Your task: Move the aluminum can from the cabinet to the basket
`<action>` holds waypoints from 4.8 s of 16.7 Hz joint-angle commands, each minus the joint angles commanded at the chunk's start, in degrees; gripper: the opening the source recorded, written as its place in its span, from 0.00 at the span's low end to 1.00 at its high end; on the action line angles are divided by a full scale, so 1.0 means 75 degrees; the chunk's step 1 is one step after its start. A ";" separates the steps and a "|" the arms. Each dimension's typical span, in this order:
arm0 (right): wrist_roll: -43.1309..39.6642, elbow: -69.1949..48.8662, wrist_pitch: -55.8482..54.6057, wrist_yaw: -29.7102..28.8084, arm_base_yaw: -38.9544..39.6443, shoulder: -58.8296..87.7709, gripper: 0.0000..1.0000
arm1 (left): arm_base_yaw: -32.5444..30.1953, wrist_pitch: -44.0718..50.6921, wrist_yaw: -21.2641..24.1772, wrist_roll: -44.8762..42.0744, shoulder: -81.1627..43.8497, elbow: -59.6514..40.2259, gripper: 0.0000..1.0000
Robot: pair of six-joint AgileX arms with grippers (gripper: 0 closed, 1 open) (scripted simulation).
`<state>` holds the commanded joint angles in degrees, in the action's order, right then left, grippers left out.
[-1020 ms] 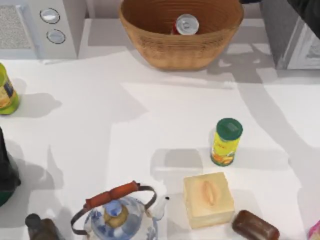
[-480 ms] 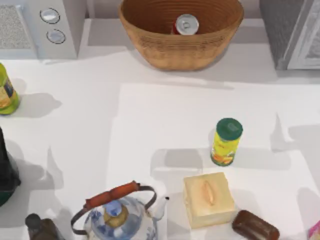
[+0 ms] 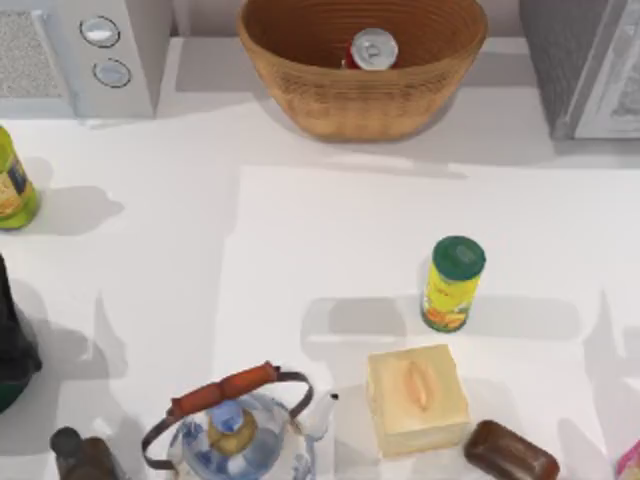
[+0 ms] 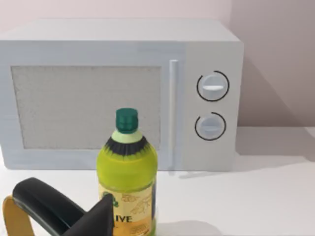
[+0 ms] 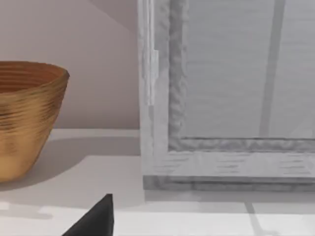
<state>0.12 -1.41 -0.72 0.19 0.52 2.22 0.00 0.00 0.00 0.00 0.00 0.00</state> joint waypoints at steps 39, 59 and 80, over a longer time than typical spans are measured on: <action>0.0225 -0.2614 -0.9133 0.7699 -0.7887 1.1528 1.00 | 0.0000 0.0000 0.0000 0.0000 0.0000 0.0000 1.00; 0.0232 -0.8784 -0.2106 0.8019 -0.8161 1.0922 1.00 | 0.0000 0.0000 0.0000 0.0000 0.0000 0.0000 1.00; 0.0215 -1.3320 0.3048 0.6692 -0.6855 1.0029 1.00 | 0.0000 0.0000 0.0000 0.0000 0.0000 0.0000 1.00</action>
<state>1.73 -101.31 22.13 50.38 -50.89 77.44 0.00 0.00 0.00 0.00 0.00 0.00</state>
